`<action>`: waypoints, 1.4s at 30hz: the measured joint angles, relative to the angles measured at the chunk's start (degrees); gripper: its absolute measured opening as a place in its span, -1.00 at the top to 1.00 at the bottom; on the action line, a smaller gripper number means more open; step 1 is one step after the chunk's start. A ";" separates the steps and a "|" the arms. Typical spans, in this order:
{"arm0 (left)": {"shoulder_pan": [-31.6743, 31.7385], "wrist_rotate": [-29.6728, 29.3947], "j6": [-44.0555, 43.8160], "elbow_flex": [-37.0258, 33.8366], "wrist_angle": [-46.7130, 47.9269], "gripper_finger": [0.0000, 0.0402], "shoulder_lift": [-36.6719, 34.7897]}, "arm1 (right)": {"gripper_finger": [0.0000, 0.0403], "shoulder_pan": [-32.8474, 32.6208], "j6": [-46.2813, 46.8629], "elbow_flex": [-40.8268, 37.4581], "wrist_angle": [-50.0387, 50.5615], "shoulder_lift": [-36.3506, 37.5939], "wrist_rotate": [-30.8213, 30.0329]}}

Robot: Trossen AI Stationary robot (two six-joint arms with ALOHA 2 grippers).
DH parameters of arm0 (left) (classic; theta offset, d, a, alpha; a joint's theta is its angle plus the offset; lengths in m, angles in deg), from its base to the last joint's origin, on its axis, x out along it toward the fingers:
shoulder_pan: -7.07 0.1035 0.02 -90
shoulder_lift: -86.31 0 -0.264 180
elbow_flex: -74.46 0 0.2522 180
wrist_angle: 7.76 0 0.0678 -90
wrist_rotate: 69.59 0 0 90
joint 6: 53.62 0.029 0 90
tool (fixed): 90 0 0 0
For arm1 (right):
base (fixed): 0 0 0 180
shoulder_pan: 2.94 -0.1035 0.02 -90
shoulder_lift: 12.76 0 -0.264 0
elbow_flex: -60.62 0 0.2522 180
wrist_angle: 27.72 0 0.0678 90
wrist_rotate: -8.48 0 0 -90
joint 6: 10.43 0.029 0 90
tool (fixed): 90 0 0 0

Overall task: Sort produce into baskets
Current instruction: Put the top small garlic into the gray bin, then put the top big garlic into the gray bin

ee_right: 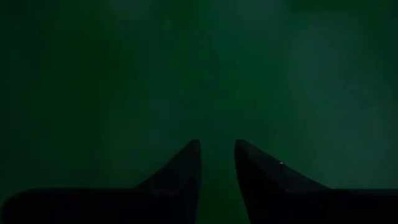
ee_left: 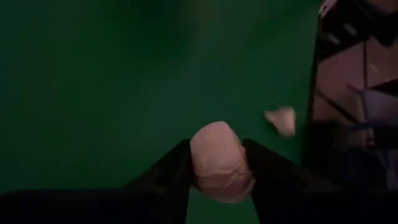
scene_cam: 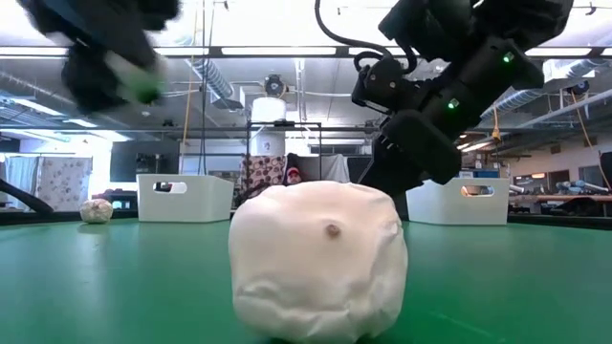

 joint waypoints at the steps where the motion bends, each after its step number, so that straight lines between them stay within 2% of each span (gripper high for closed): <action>1: -1.21 0.30 -2.47 0.97 4.40 0.29 -1.91 | 0.46 -0.12 0.02 -0.18 -0.51 0.00 0.03; 4: -4.83 0.72 -10.78 5.69 21.32 0.31 -6.06 | 0.46 -0.55 0.84 -0.68 -2.35 -0.02 0.50; 7: -8.47 2.52 -17.63 11.15 35.82 0.31 -7.18 | 0.46 -0.58 1.15 -0.71 -3.94 -0.02 2.20; 10: -12.03 5.55 -23.11 15.02 43.82 0.31 -6.95 | 0.46 -0.57 1.87 -0.71 -4.41 -0.02 2.74; 18: -18.14 18.68 -33.33 12.07 47.91 0.31 -0.50 | 0.46 -1.21 3.04 -0.71 -4.20 -0.02 3.62; 22: -19.77 20.07 -34.10 11.52 46.60 0.29 2.47 | 0.46 -1.57 3.08 -0.71 -4.23 -0.02 4.69; 25: -20.19 22.04 -34.96 11.54 46.18 0.18 3.33 | 0.46 -1.57 3.15 -0.71 -4.26 -0.02 6.55; 30: -20.27 25.15 -35.88 11.54 48.02 -0.13 3.23 | 0.46 -1.57 3.15 -0.71 -4.27 -0.02 6.91; 34: -19.16 23.12 -36.07 11.57 53.98 -0.32 2.45 | 0.46 -1.57 3.13 -0.71 -4.31 -0.01 7.53; 38: -15.21 15.01 -38.21 11.63 61.61 -0.36 1.05 | 0.46 -1.54 3.07 -0.71 -5.05 -0.01 7.55; 42: -10.56 7.22 -35.40 11.63 65.98 -0.36 -1.48 | 0.46 -1.41 2.86 -0.71 -6.44 -0.02 7.58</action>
